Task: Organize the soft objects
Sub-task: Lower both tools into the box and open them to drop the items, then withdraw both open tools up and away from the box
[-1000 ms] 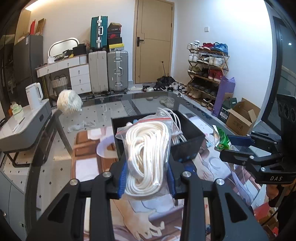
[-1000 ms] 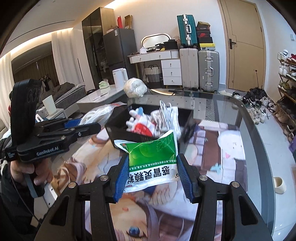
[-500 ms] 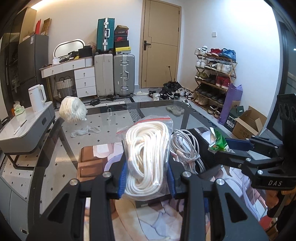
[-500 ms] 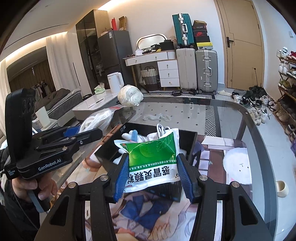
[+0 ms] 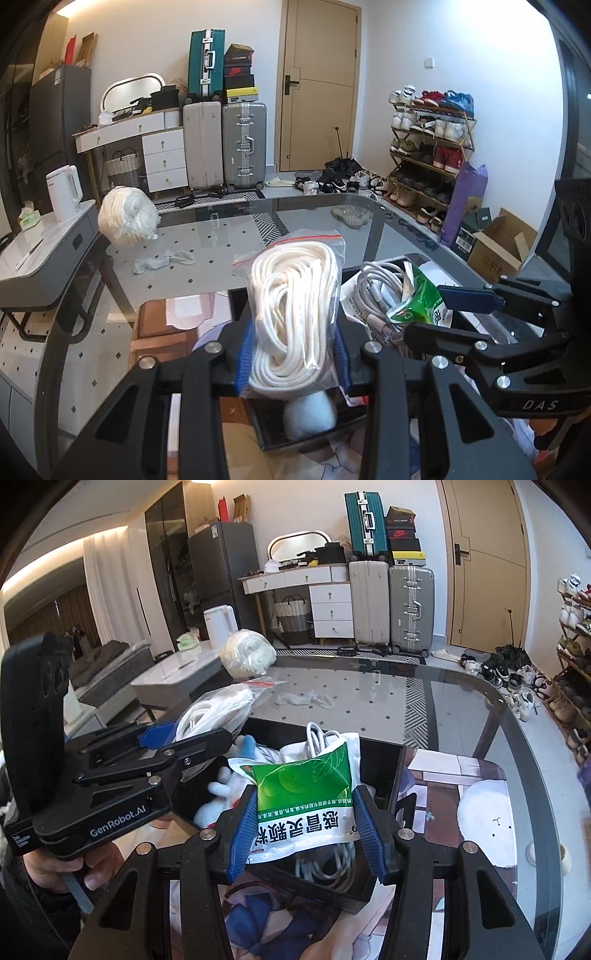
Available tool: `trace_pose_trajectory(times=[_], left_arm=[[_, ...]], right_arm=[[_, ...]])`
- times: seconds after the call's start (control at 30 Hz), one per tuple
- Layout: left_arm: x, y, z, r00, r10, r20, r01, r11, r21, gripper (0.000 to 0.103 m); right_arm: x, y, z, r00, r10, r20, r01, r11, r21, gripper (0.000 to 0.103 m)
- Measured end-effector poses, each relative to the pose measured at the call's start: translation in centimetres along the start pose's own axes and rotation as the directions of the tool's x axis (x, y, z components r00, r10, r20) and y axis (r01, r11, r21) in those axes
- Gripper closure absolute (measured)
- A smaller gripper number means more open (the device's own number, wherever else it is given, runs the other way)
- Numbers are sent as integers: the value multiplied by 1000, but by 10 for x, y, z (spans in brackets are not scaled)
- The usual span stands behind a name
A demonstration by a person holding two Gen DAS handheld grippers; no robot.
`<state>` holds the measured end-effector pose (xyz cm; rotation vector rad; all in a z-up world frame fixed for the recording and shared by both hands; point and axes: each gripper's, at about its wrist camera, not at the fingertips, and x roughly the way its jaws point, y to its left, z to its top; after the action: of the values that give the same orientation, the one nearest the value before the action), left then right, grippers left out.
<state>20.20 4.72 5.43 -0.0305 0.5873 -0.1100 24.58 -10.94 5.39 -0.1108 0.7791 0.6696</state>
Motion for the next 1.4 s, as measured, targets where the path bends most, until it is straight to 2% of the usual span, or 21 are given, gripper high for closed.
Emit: trace_pose_trajectory(times=[0.23, 0.53, 0.6, 0.77, 0.83, 0.87, 1.03, 1.13, 1.23, 1.4], left_arm=[[16, -14, -6, 999, 26, -18, -25, 998, 60, 68], [22, -13, -11, 999, 31, -34, -29, 996, 81, 68], [21, -13, -12, 999, 33, -30, -30, 996, 88, 66], [17, -13, -13, 1000, -3, -29, 5, 997, 78, 51], [11, -12, -14, 1000, -15, -23, 16, 998, 60, 40], [9, -12, -15, 1000, -23, -21, 24, 998, 56, 38], [-9, -17, -18, 1000, -1, 13, 0, 998, 63, 18], [-19, -13, -21, 1000, 10, 29, -11, 999, 36, 6], [-29, -7, -25, 999, 13, 48, -14, 1000, 9, 0], [-43, 0, -34, 997, 26, 70, -25, 999, -22, 0]], right_arm=[[13, -1, -2, 999, -40, -37, 40, 999, -14, 52], [20, 7, -2, 995, -86, -55, 80, 992, -95, 52], [20, 8, -3, 995, -86, -45, 80, 990, -114, 48], [8, 11, -8, 997, -76, 2, 75, 986, -151, 35], [2, 10, -9, 997, -76, 18, 77, 985, -152, 28], [-2, 9, -10, 996, -83, 29, 86, 985, -147, 21], [-18, 2, -16, 995, -79, 65, 87, 989, -119, 17], [-26, -1, -20, 992, -81, 92, 90, 991, -101, 11], [-33, -3, -25, 990, -81, 115, 91, 992, -86, 2], [-43, 2, -34, 984, -73, 162, 89, 991, -95, 1]])
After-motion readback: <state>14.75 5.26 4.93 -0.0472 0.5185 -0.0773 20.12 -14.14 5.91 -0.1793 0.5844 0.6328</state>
